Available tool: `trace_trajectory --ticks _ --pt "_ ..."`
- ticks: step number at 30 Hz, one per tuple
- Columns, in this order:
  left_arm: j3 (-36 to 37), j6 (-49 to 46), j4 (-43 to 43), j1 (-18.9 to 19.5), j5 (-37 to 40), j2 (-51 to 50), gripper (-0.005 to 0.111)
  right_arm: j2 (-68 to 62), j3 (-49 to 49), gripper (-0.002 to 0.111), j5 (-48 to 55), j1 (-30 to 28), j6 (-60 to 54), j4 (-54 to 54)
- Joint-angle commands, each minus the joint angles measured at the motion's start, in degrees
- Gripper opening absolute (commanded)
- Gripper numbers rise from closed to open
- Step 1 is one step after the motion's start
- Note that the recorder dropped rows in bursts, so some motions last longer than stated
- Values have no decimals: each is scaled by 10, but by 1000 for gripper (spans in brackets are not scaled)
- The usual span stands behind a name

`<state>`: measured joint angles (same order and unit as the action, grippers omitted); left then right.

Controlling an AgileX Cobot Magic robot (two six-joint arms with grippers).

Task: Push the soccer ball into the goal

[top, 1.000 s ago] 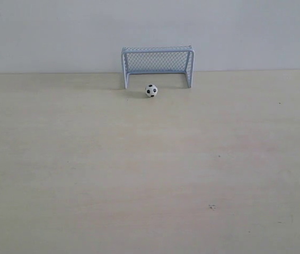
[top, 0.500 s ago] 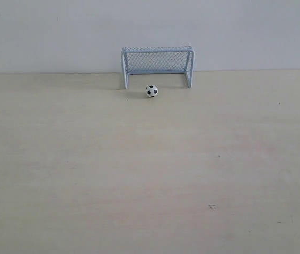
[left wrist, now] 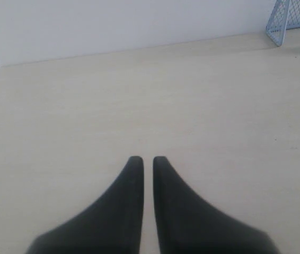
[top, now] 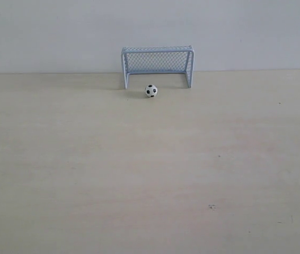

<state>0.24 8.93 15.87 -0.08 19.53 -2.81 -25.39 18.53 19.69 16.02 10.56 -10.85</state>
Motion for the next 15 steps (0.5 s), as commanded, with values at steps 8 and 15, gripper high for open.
trace_trajectory --ticks 8,15 --pt "-2 5 0 -5 -2 -3 6 53 -59 0 -34 -44 6 20" --pt "-2 5 0 -5 -2 -3 6 80 -95 0 -52 -71 12 32"
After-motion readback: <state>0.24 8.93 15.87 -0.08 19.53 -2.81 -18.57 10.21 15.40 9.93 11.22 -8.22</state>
